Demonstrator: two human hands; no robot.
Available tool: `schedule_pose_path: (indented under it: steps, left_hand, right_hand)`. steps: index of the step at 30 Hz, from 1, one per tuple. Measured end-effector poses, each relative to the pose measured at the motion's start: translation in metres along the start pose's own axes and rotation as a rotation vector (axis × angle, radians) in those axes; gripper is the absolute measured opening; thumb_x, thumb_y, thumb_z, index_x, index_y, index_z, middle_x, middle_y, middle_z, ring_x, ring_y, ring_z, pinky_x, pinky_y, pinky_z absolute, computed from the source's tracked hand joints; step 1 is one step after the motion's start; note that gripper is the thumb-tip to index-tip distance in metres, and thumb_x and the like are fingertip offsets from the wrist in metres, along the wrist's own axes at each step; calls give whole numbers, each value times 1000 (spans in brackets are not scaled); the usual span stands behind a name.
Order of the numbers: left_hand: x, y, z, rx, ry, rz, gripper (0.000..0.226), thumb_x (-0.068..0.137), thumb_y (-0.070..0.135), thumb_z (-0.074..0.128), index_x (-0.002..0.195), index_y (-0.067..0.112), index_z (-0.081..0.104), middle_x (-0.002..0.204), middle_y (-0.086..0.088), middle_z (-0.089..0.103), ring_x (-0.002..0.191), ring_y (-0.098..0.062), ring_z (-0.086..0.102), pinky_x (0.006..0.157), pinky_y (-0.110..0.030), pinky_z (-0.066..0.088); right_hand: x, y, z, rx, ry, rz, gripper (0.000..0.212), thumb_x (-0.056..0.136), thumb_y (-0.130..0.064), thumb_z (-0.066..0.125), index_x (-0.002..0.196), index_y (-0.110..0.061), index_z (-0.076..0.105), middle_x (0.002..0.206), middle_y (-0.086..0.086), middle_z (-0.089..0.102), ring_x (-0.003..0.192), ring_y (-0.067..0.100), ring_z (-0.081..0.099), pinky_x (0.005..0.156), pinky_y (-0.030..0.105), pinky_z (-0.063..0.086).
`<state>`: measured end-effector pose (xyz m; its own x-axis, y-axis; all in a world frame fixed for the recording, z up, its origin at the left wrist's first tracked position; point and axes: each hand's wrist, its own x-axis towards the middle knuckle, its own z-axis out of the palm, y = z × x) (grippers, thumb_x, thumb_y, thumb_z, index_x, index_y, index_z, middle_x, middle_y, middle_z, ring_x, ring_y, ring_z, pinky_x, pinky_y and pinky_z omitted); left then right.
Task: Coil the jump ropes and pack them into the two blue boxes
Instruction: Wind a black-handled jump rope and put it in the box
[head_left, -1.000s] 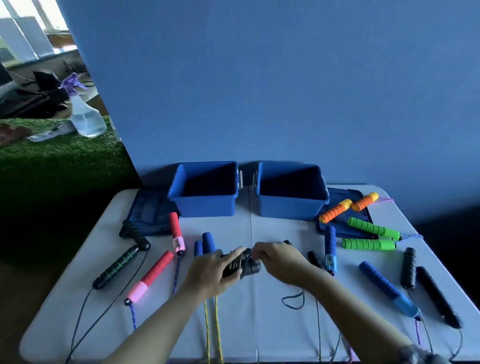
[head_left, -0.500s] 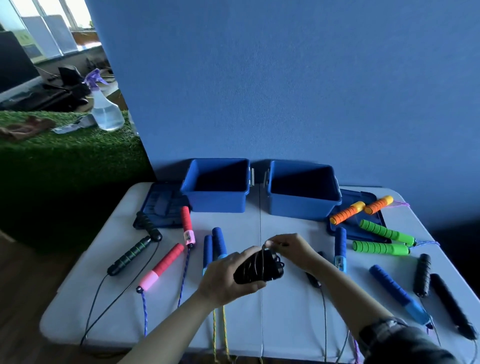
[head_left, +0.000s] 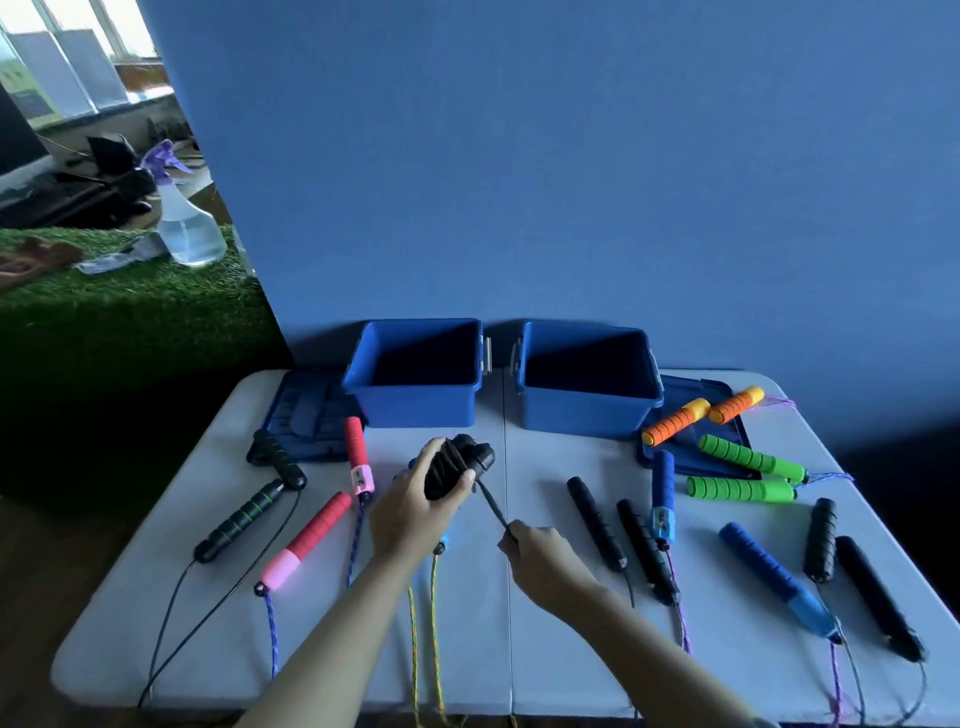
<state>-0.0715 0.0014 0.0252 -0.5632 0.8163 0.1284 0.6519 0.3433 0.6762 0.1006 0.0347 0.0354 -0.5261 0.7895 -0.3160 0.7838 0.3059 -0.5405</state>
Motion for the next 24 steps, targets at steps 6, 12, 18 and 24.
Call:
schedule_pose_path:
  steps: [6, 12, 18, 24]
  left_hand:
    - [5, -5, 3, 190, -27, -20, 50, 82, 67, 51, 128, 49, 41, 105, 6, 62, 97, -21, 62, 73, -28, 47]
    - [-10, -11, 4, 348, -118, 206, 51, 81, 64, 46, 129, 48, 38, 91, 3, 58, 93, -20, 59, 68, -28, 45]
    - [-30, -16, 14, 367, -198, 506, 61, 71, 63, 53, 128, 44, 42, 75, 6, 58, 70, -19, 64, 66, -37, 46]
    - [-51, -3, 3, 260, -235, 602, 64, 75, 58, 56, 133, 38, 37, 87, 9, 61, 78, -16, 61, 77, -36, 45]
  right_hand:
    - [-24, -12, -10, -302, -60, -139, 18, 99, -25, 36, 100, -10, 46, 108, 16, 61, 92, 38, 58, 65, 32, 34]
    - [-7, -7, -48, -234, 1, -276, 27, 90, -35, 50, 79, -12, 59, 89, 2, 57, 80, 21, 58, 80, 36, 44]
    - [10, -21, -86, -15, -68, -281, 6, 77, -19, 69, 80, -17, 73, 54, -17, 62, 52, -4, 57, 66, 19, 50]
    - [27, -7, -92, 559, -182, -45, 25, 65, 6, 80, 85, 10, 64, 69, 18, 67, 56, 21, 66, 63, 28, 59]
